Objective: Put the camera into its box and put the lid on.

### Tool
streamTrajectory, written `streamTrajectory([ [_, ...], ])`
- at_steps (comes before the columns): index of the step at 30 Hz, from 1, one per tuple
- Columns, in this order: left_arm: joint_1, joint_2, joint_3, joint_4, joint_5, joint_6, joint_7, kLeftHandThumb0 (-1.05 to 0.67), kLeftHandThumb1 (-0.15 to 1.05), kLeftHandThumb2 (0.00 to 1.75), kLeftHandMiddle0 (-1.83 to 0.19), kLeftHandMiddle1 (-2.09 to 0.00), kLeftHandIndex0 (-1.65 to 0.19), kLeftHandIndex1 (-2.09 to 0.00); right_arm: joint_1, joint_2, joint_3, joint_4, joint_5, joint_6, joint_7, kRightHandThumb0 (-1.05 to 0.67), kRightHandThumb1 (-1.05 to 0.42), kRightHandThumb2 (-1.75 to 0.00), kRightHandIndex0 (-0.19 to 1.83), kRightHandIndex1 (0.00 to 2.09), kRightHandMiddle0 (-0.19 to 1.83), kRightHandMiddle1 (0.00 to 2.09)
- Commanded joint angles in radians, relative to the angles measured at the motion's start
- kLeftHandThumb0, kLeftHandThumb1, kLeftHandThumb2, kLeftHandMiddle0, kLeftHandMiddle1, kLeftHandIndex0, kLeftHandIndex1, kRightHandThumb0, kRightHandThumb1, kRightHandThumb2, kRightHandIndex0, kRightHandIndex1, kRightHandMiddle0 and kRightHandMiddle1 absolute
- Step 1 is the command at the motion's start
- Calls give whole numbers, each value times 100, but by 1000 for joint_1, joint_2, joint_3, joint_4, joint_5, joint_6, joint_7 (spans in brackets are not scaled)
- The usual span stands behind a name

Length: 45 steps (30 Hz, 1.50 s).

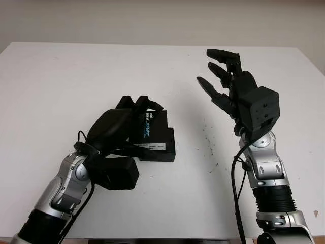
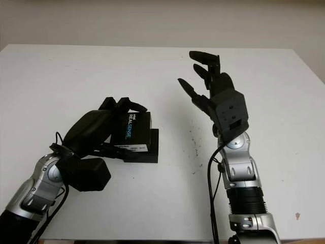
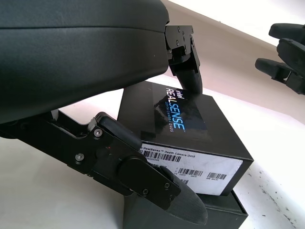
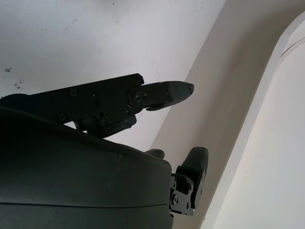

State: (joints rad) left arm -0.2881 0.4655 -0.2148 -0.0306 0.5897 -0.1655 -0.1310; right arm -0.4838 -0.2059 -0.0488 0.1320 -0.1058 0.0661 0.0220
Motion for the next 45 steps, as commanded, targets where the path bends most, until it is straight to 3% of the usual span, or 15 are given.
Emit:
streamTrajectory([
  [1,-28,-14,-11,23,3,-13,11,-18,102,5,-24,-191,-18,-156,-7,-1,-1,-10,-1,-2,-4,-31,-105,-17,6,46,-19,105],
  [12,-15,-36,-7,43,-82,-15,-57,-15,102,6,-27,-177,-20,-152,-6,-2,1,-10,-6,3,-6,-30,-105,-18,6,46,-19,103],
  [22,19,-56,-1,-20,-184,76,-172,-20,103,6,-29,-189,-17,-161,-3,1,2,-12,-1,-2,0,-30,-105,-19,5,46,-19,102],
  [36,34,-51,-9,-31,-179,90,-183,-18,103,5,-31,-187,-18,-160,-2,4,0,-18,1,11,-4,-31,-105,-18,6,46,-19,100],
  [45,34,-56,-30,12,-127,9,-106,-17,102,5,-25,-197,-17,-164,1,4,3,-25,-2,15,-8,-30,-105,-18,5,46,-19,102],
])
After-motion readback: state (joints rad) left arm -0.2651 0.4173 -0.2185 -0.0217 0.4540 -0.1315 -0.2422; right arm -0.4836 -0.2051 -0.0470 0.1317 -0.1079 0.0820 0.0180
